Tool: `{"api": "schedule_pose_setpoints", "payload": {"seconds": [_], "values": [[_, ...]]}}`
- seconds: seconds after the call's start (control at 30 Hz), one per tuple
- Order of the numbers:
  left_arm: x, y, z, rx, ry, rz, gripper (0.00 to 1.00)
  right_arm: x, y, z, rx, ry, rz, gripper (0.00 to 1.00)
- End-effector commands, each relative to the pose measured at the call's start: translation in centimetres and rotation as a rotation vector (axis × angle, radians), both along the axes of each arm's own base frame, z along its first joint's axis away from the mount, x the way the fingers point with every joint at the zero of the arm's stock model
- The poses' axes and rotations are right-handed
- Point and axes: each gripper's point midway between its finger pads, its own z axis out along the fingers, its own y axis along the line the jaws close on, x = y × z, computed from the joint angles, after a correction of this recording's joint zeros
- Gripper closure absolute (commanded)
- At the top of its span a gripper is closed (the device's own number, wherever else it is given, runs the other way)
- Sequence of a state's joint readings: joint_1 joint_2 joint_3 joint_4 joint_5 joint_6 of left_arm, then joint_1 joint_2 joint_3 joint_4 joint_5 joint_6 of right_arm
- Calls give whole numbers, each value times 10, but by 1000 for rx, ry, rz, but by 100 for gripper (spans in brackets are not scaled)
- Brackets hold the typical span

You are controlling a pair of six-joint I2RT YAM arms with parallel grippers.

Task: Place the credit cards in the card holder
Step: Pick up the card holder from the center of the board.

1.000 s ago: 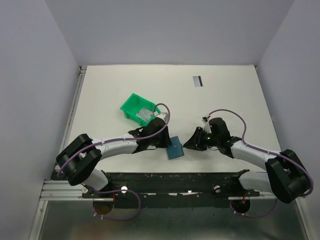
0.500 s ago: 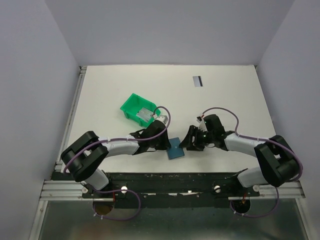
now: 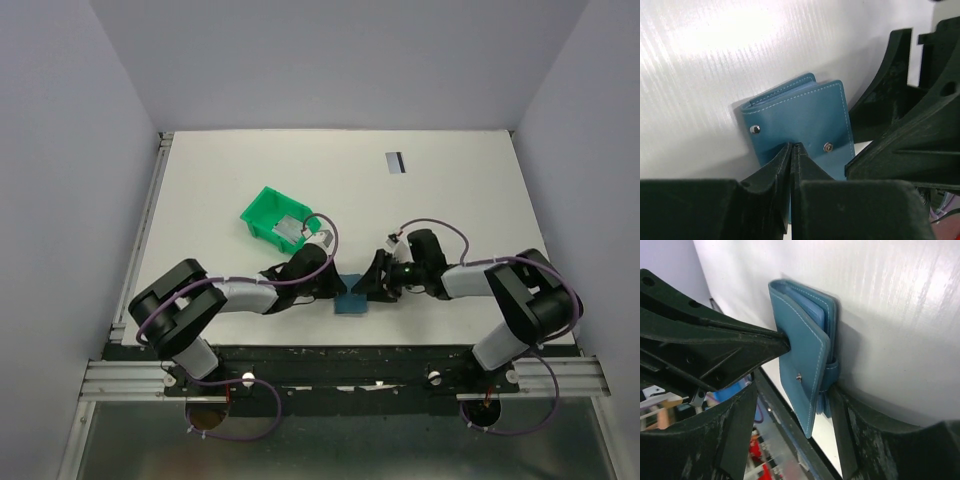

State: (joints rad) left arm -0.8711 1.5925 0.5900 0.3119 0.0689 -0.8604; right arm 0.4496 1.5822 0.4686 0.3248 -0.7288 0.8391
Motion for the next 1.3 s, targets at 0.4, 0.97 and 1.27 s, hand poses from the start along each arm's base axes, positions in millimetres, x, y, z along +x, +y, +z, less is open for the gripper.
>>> {"api": "schedule_pose_setpoints", "payload": {"seconds": [0.4,0.97,1.27], "values": [[-53,34,-54,171,192,-39,85,-6,4,-16,-42,-26,-59,100],[7,55,114,-162,-168,9,43,-21,7,79,166,-275,142,100],[-7,41,137,-276,-196,-111,28,-36,17,122,329,-336,282,100]]}}
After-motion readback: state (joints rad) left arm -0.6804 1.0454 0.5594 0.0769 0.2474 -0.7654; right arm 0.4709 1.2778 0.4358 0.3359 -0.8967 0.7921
